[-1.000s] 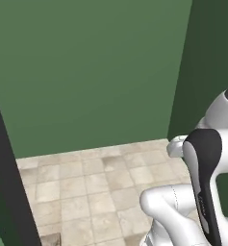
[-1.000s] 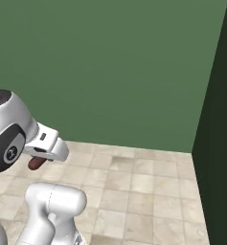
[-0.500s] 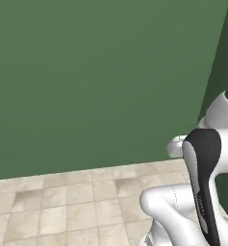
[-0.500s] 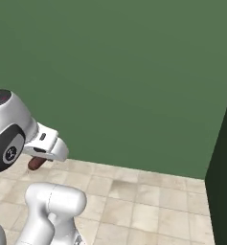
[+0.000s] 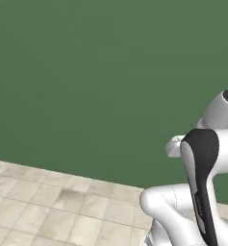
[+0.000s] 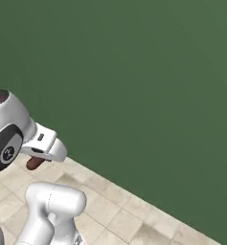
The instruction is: Move the hot dog bun to the plate on the dining table and place the condiment next to that plate. Then navigate to the fridge and take the sausage and place it on the plate as well.
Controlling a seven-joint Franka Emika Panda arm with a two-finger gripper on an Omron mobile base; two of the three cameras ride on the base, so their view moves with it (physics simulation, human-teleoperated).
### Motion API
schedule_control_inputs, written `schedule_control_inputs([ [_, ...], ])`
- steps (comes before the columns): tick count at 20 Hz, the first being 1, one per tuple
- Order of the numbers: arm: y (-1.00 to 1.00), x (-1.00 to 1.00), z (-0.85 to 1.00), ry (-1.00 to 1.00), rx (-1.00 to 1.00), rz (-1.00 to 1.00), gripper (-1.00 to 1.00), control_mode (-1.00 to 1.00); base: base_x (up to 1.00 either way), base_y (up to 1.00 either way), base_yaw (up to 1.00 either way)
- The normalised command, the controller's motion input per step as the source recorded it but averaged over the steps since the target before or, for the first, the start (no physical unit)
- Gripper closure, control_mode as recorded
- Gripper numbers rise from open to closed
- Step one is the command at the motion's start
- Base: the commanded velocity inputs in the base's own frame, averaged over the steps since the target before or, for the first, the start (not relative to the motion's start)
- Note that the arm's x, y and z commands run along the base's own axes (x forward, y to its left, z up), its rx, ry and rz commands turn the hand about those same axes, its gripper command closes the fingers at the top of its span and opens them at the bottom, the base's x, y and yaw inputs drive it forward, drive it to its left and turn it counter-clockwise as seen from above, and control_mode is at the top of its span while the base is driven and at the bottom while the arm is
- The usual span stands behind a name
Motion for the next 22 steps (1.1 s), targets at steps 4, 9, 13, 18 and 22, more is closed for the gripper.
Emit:
schedule_control_inputs([
  [4, 0.00, 0.00, 0.00, 0.00, 0.00, 0.00, 1.00, 1.00, 0.92, -0.02, 0.69],
  [9, 0.00, 0.00, 0.00, 0.00, 0.00, 0.00, 1.00, 1.00, 0.88, -0.01, 0.69],
  [13, 0.00, 0.00, 0.00, 0.00, 0.00, 0.00, 1.00, 1.00, 0.79, 0.00, 0.70],
  [18, 0.00, 0.00, 0.00, 0.00, 0.00, 0.00, 1.00, 1.00, 0.75, 0.00, 0.70],
  [22, 0.00, 0.00, 0.00, 0.00, 0.00, 0.00, 1.00, 1.00, 0.78, -0.05, 0.68],
])
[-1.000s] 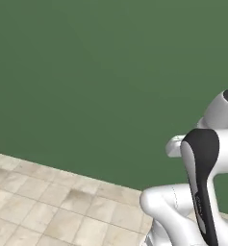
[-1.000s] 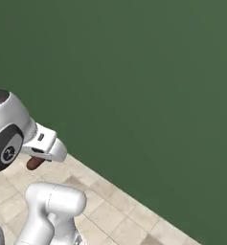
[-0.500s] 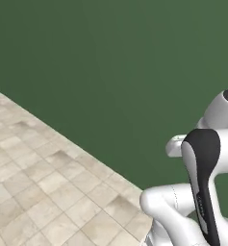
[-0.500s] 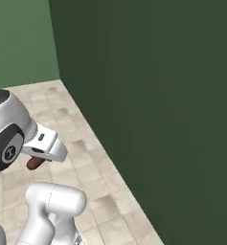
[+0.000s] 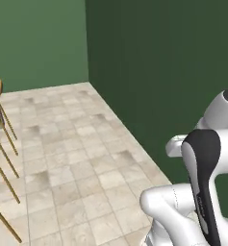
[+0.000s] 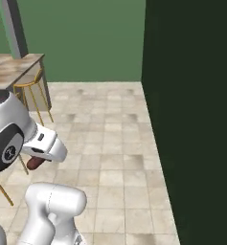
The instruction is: Move the hot dog bun to the plate on the dining table and place the condiment next to that plate. Then navigate to the fridge and take the sausage and place it on the plate as well.
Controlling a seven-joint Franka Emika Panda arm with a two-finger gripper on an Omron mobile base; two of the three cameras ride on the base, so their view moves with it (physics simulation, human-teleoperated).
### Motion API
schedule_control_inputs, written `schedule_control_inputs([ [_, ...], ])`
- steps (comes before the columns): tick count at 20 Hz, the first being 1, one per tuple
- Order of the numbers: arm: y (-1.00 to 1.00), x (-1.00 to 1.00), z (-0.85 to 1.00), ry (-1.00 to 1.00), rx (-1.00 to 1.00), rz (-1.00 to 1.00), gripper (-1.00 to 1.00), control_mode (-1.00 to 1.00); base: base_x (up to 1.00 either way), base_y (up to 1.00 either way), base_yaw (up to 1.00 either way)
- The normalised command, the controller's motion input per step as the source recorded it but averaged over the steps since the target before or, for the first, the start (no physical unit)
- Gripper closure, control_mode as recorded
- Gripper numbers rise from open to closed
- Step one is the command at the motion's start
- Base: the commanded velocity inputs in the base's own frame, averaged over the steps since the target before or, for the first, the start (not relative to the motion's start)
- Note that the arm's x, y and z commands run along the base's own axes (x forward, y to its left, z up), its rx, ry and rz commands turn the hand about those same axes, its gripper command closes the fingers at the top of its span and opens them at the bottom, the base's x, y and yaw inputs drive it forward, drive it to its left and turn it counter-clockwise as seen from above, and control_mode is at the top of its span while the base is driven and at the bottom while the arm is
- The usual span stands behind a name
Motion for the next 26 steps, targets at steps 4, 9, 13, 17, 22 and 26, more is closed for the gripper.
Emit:
schedule_control_inputs([
  [4, 0.00, 0.00, 0.00, 0.00, 0.00, 0.00, 1.00, 1.00, 0.85, -0.18, 0.64],
  [9, 0.00, 0.00, 0.00, 0.00, 0.00, 0.00, 1.00, 1.00, 0.87, -0.39, 0.56],
  [13, 0.00, 0.00, 0.00, 0.00, 0.00, 0.00, 1.00, 1.00, 0.85, -0.61, 0.46],
  [17, 0.00, 0.00, 0.00, 0.00, 0.00, 0.00, 1.00, 1.00, 0.85, -0.54, 0.47],
  [22, 0.00, 0.00, 0.00, 0.00, 0.00, 0.00, 1.00, 1.00, 0.83, -0.53, 0.49],
  [26, 0.00, 0.00, 0.00, 0.00, 0.00, 0.00, 1.00, 1.00, 0.74, -0.50, 0.53],
])
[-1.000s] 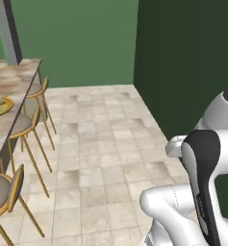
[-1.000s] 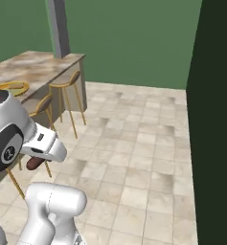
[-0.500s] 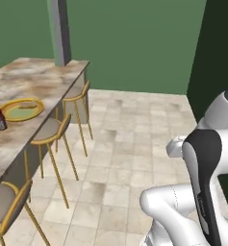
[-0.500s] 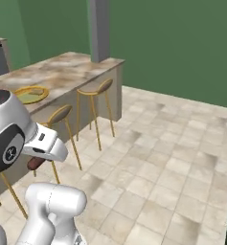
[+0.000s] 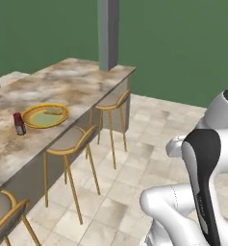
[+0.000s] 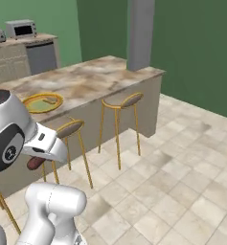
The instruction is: Move the hot dog bun to the plate on the dining table and place the condiment next to that plate. Then navigate to the fridge and take the sausage and place it on the plate as well.
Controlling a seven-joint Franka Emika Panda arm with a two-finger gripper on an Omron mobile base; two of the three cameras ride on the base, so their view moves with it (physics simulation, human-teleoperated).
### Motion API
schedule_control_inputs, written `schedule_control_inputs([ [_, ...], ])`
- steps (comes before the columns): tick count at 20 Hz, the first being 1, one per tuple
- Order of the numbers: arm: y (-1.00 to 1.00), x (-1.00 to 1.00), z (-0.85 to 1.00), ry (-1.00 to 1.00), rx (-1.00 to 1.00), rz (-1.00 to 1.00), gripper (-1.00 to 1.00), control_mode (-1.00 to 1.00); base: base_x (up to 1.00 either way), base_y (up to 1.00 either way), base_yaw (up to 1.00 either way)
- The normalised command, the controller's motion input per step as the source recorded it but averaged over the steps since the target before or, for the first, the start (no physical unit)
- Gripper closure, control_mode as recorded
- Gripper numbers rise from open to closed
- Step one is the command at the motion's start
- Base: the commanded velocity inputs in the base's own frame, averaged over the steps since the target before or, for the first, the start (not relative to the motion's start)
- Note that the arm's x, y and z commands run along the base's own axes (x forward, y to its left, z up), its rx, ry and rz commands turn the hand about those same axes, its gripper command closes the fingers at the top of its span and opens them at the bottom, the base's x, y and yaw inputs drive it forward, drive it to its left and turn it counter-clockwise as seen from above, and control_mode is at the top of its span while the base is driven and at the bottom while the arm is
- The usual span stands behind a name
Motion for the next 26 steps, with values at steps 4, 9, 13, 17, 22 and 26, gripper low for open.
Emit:
schedule_control_inputs([
  [4, 0.00, 0.00, 0.00, 0.00, 0.00, 0.00, 1.00, 1.00, 0.65, -0.48, 0.56],
  [9, 0.00, 0.00, 0.00, 0.00, 0.00, 0.00, 1.00, 1.00, 0.61, -0.44, 0.58],
  [13, 0.00, 0.00, 0.00, 0.00, 0.00, 0.00, 1.00, 1.00, 0.59, -0.36, 0.60],
  [17, 0.00, 0.00, 0.00, 0.00, 0.00, 0.00, 1.00, 1.00, 0.60, -0.39, 0.59],
  [22, 0.00, 0.00, 0.00, 0.00, 0.00, 0.00, 1.00, 1.00, 0.66, -0.43, 0.56],
  [26, 0.00, 0.00, 0.00, 0.00, 0.00, 0.00, 1.00, 1.00, 0.85, -0.58, 0.40],
])
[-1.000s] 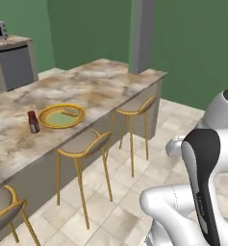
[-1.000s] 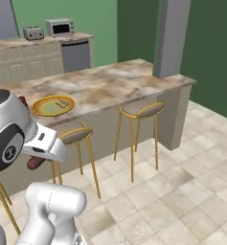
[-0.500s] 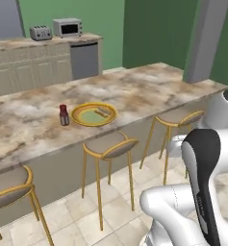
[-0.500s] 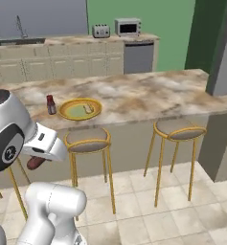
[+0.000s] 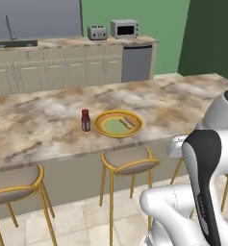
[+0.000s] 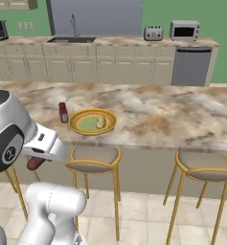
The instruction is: Move the hot dog bun to the plate on the dining table and place the condiment next to that plate. Then navigate to the fridge and take the sausage and place it on the plate as well.
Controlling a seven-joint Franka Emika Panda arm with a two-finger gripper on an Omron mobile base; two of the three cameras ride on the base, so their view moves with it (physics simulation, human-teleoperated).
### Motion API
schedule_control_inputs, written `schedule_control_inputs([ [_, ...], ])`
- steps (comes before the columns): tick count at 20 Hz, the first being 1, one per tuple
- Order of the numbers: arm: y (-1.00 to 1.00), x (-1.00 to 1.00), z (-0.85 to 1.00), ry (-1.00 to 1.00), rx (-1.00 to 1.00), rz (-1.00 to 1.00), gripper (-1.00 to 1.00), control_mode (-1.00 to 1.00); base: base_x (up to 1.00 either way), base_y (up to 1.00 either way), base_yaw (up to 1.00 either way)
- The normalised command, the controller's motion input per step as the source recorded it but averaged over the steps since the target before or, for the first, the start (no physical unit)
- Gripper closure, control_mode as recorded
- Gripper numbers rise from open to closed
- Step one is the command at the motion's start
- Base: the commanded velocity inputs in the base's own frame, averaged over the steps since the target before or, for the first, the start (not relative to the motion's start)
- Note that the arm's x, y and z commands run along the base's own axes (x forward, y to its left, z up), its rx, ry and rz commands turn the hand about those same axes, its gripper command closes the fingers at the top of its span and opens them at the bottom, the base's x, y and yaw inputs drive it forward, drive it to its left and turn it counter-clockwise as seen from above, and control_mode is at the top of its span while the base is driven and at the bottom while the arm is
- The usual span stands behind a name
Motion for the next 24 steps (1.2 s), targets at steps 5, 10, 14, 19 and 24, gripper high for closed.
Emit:
schedule_control_inputs([
  [5, 0.00, 0.00, 0.00, 0.00, 0.00, 0.00, 1.00, 1.00, 0.85, -0.64, 0.34],
  [10, 0.00, 0.00, 0.00, 0.00, 0.00, 0.00, 1.00, 1.00, 0.83, -0.13, 0.12],
  [14, 0.15, 0.20, 0.00, 0.05, -0.02, 0.01, 1.00, -1.00, 0.69, 0.24, 0.02],
  [19, 0.77, 0.79, -0.03, 0.17, -0.10, 0.07, 1.00, -1.00, 0.00, 0.00, 0.00],
  [24, 0.68, 0.98, -0.26, 0.16, -0.04, 0.12, 1.00, -1.00, 0.00, 0.00, 0.00],
])
